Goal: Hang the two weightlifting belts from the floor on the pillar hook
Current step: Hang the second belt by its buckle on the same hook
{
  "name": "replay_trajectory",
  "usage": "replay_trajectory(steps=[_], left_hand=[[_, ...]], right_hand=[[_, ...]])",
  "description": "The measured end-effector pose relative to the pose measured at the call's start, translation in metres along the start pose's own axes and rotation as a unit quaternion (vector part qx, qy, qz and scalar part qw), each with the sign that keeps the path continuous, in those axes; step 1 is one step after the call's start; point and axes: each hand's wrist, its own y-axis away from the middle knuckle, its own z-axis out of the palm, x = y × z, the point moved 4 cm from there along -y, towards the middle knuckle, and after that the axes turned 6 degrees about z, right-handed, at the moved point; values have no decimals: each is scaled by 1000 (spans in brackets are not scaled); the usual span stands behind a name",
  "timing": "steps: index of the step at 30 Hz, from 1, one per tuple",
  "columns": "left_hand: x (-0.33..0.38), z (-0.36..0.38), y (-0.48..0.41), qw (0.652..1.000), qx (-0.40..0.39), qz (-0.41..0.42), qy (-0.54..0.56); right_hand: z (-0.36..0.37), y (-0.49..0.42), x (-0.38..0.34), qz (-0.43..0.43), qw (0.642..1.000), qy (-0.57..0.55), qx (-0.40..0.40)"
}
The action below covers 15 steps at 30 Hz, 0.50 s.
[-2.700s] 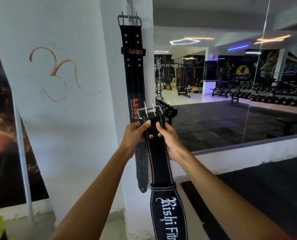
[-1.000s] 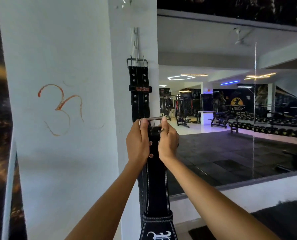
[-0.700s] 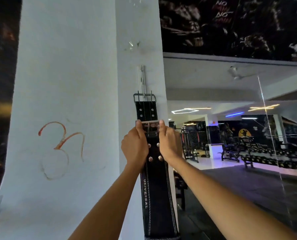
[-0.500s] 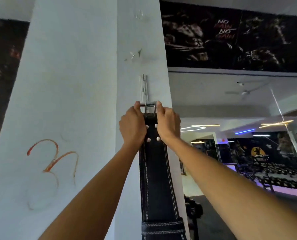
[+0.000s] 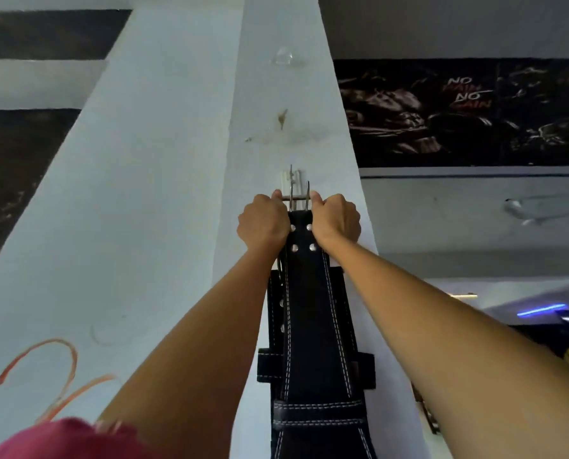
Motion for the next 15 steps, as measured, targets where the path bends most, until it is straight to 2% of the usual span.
replay_trajectory(steps=[6,9,11,13,15], left_hand=[[-3,10,-26,998,-29,14,-47],[-5,8,-26,995,-50,28,-82],[-7,6,-15,994,-36,55,-86],[-13,7,-2,995,-30,87,-24],[-21,11,4,988,-49,69,128]], right_hand=[[14,-20,4,18,999,27,-33],[10,-16,7,-1,994,99,-35],[7,-9,10,-13,992,107,-60],[11,-1,16,-17,988,7,-154],[12,10,16,13,955,-142,-259]])
